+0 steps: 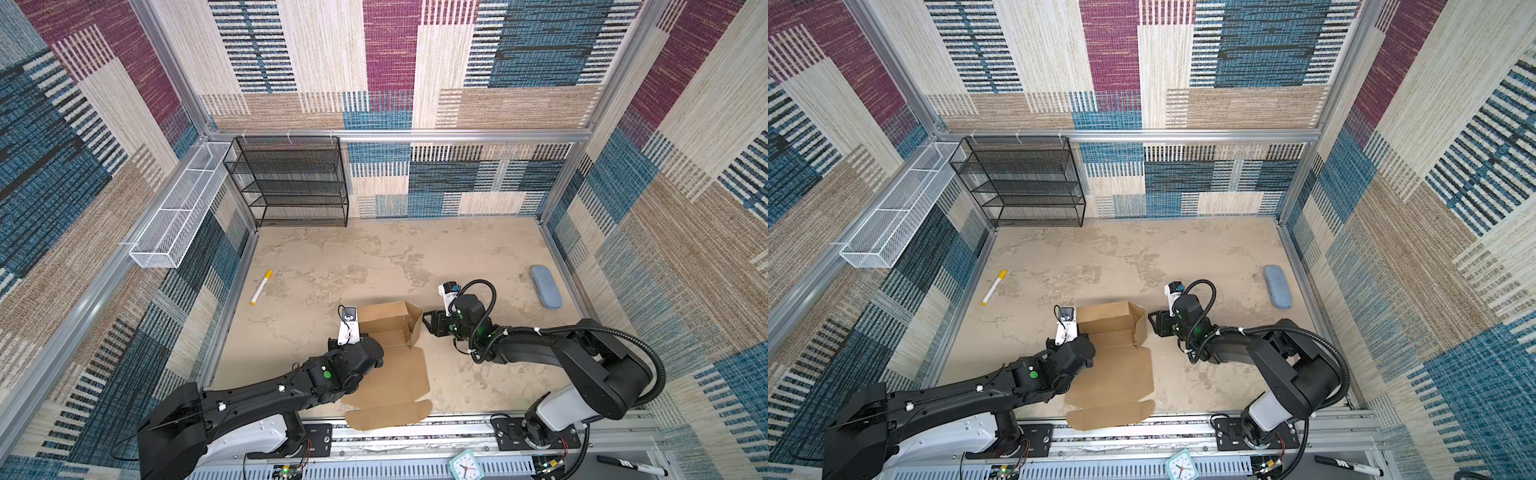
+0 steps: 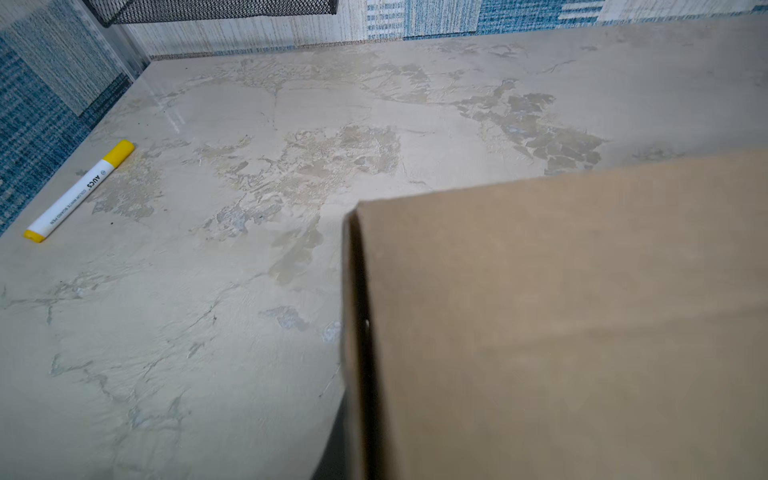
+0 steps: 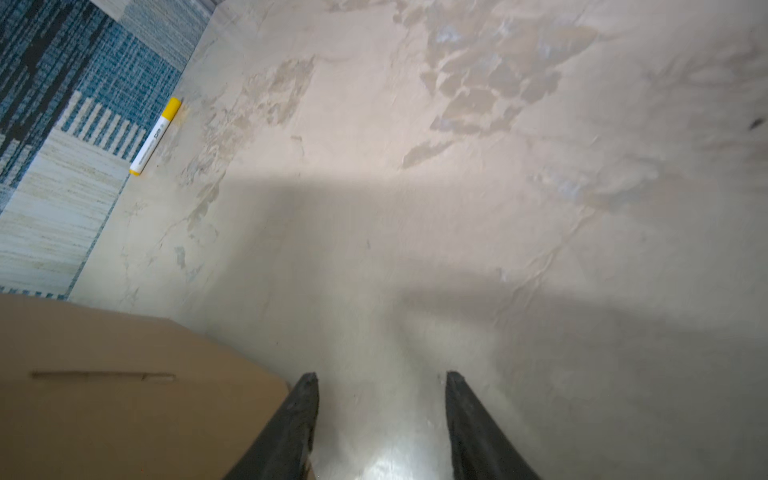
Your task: Fold the paper box
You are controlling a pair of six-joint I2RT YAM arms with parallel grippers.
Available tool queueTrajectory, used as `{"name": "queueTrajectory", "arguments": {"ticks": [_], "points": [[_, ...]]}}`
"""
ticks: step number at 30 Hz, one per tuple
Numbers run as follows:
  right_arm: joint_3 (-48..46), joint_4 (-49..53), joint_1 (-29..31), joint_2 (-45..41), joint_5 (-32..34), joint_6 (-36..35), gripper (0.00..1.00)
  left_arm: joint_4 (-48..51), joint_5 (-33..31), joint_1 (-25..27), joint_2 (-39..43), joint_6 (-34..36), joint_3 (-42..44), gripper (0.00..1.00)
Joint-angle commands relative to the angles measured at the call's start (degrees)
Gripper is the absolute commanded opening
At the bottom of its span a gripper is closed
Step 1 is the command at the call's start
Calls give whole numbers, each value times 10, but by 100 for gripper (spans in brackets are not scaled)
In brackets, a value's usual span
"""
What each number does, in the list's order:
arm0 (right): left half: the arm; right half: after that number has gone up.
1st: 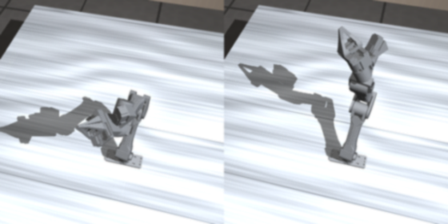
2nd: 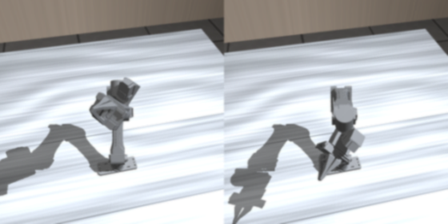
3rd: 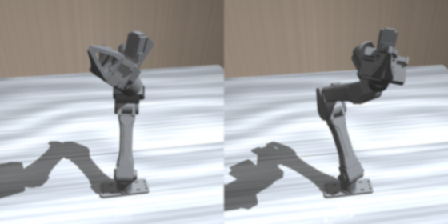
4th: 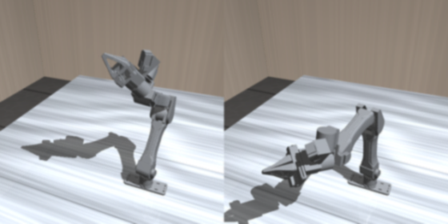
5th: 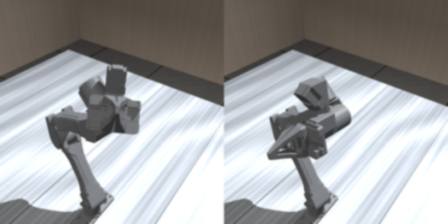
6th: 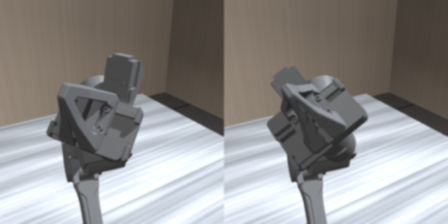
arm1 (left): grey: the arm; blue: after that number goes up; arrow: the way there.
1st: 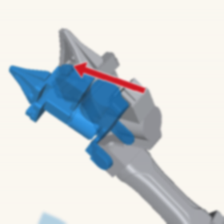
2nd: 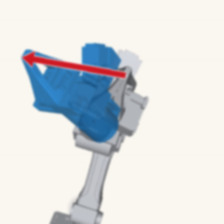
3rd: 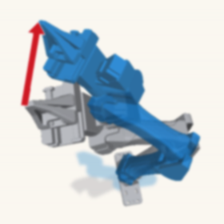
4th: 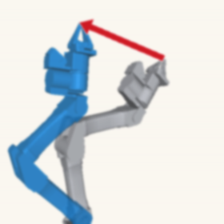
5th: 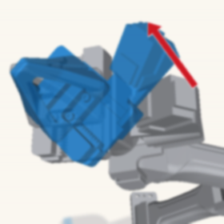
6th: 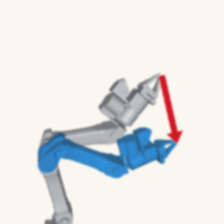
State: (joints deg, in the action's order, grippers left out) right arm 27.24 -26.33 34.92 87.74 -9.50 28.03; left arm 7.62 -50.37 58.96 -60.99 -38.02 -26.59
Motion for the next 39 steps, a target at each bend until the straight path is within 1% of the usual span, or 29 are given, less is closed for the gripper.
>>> {"name": "queueTrajectory", "arguments": {"ticks": [1, 2, 9, 14, 20, 24, 28, 31, 39], "points": [[-22, -65, 5, -15, -52, -1, 52, 32, 22, -13, 6, -41, -16, 0], [-31, -80, 7, -21, -65, -4, 51, 43, 25, -15, 5, -47, -22, 0], [-60, -127, 39, -54, -59, -27, 51, 49, 52, -23, 9, -63, -34, 0], [-52, -122, 48, -63, -39, -50, 52, 56, 63, -24, 15, -64, -42, 0], [-61, -125, 54, -87, -42, -62, 52, 71, 67, -24, 21, -70, -47, 0], [-72, -128, 89, -102, -25, -84, 51, 73, 69, -24, 11, -72, -52, 0], [-89, -140, 98, -114, -17, -87, 51, 76, 72, -24, 2, -74, -56, 0], [-95, -151, 102, -114, -12, -88, 51, 72, 76, -24, 1, -74, -56, 0], [-68, -154, 103, -93, 20, -116, 51, 67, 84, -24, 2, -69, -58, 0]]}}
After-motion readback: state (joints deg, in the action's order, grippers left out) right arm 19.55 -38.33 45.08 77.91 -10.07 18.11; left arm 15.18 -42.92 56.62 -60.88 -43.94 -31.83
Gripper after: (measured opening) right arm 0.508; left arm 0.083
